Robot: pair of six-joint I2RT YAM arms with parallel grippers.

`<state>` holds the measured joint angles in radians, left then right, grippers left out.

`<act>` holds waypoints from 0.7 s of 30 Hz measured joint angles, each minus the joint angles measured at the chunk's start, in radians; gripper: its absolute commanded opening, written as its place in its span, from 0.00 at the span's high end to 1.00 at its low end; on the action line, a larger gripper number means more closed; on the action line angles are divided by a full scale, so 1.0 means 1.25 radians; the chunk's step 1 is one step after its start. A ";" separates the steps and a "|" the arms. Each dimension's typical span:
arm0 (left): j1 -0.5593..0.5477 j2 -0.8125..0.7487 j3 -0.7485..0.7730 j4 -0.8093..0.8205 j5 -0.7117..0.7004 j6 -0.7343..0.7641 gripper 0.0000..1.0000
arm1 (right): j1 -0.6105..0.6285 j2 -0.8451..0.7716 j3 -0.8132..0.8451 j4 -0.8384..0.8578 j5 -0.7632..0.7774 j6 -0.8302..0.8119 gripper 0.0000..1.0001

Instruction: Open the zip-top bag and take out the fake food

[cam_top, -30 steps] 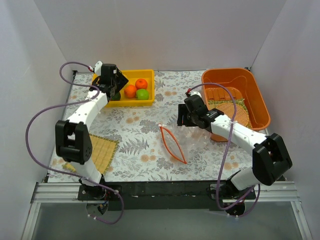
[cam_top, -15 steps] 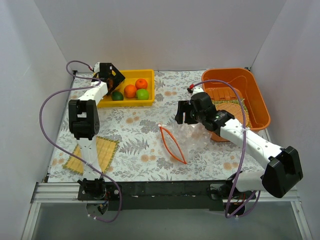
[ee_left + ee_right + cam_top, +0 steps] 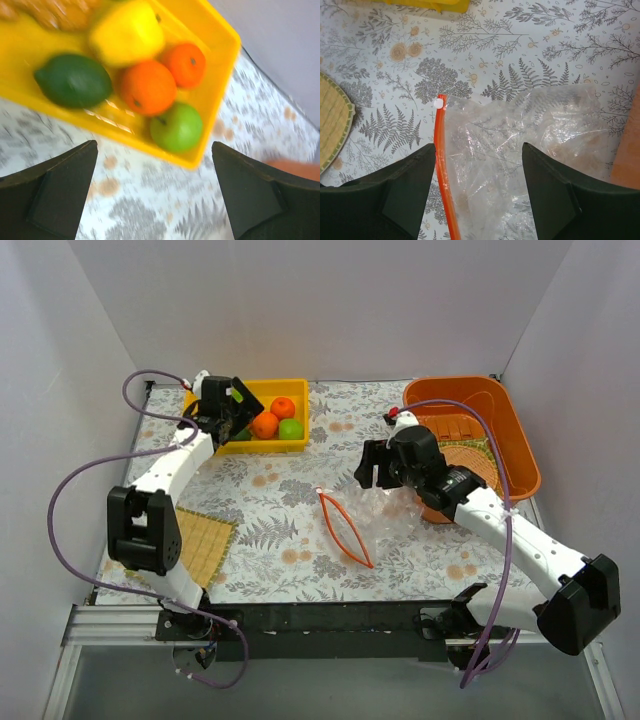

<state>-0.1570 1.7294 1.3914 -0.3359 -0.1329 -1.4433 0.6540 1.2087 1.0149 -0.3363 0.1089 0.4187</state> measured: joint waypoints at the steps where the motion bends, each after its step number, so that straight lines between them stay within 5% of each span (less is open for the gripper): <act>1: -0.027 -0.037 -0.031 -0.002 -0.002 -0.004 0.02 | 0.000 -0.008 -0.004 0.000 0.000 0.000 0.22; 14: -0.478 -0.369 -0.354 -0.048 -0.080 -0.089 0.02 | 0.000 -0.172 -0.094 -0.035 0.028 0.004 0.21; 21: -0.552 -0.480 -0.420 -0.072 -0.093 -0.109 0.02 | 0.000 -0.262 -0.140 -0.046 0.049 0.020 0.21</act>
<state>-0.8467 1.1294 0.8665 -0.4255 -0.2497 -1.5795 0.6540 0.8818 0.8398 -0.3943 0.1703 0.4435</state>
